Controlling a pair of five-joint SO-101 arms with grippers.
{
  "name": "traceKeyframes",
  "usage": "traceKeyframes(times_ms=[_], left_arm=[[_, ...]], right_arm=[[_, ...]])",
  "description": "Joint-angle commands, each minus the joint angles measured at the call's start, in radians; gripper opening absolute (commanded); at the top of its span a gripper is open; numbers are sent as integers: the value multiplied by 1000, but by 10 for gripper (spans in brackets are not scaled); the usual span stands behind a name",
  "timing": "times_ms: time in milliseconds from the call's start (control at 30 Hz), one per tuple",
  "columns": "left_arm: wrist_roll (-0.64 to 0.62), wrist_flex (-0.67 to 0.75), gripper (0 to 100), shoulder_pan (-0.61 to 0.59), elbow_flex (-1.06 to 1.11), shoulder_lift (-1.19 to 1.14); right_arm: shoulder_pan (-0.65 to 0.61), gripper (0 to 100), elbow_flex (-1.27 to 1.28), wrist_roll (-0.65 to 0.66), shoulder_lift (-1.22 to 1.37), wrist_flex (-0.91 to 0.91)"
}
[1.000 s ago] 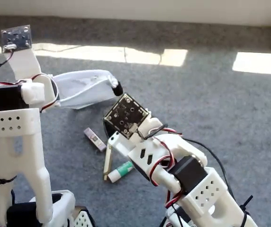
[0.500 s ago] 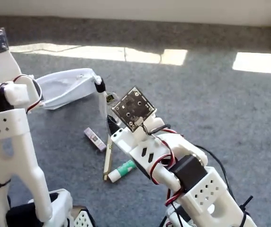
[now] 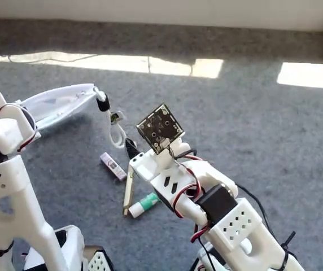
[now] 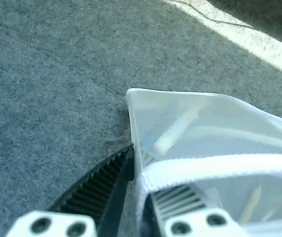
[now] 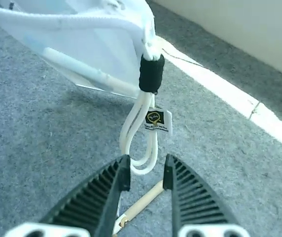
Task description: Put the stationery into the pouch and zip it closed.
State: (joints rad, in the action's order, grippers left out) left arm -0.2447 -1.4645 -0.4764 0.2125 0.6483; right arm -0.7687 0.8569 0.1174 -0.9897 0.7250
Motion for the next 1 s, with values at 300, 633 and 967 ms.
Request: traceKeyframes(times_ms=[300,633,967], left_arm=[[-23,44,6,-117,-8,48],[-23,46,6,-114,-7,45],[-21,41,6,-113,-7,45]], right_arm=[[15,112,-130,-137,398,-31],[16,112,-317,-296,696,-31],[68,112,-450,-351,918,-31]])
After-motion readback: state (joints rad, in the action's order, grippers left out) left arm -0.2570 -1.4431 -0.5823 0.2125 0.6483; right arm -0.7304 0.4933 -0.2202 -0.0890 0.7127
